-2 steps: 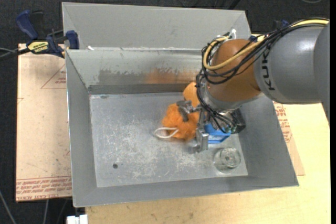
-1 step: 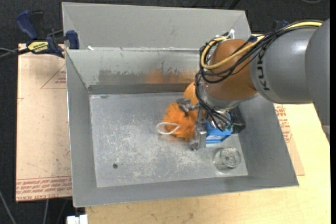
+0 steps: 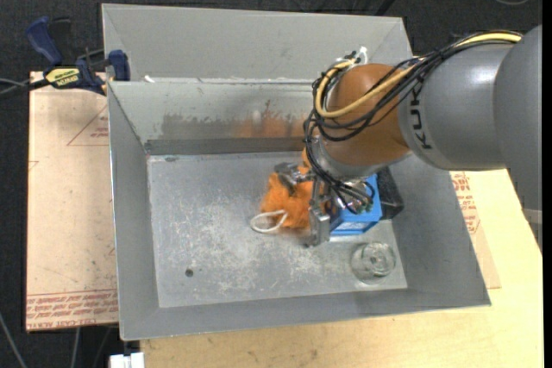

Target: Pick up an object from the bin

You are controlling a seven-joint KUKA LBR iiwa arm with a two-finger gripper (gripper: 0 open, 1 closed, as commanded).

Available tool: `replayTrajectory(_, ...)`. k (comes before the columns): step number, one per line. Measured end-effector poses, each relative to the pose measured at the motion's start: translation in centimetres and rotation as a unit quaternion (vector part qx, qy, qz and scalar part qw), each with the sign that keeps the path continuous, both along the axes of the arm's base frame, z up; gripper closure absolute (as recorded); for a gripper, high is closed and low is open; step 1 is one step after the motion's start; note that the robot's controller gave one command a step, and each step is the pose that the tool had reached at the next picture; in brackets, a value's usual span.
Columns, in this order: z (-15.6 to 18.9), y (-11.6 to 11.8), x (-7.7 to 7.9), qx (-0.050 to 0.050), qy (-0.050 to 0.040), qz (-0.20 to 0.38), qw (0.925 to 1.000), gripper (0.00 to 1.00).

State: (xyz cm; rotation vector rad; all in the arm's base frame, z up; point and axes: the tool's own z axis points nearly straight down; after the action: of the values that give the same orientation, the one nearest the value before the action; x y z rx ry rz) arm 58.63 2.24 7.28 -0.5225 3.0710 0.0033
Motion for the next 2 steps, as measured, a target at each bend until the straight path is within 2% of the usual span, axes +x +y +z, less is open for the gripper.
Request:
replayTrajectory(1, 0.00, 1.59, 0.23, 0.003, -0.0003, -0.045, 0.9990, 1.00)
replayTrajectory(2, 0.00, 1.58, 0.22, 0.003, -0.0002, -0.045, 0.9990, 1.00)
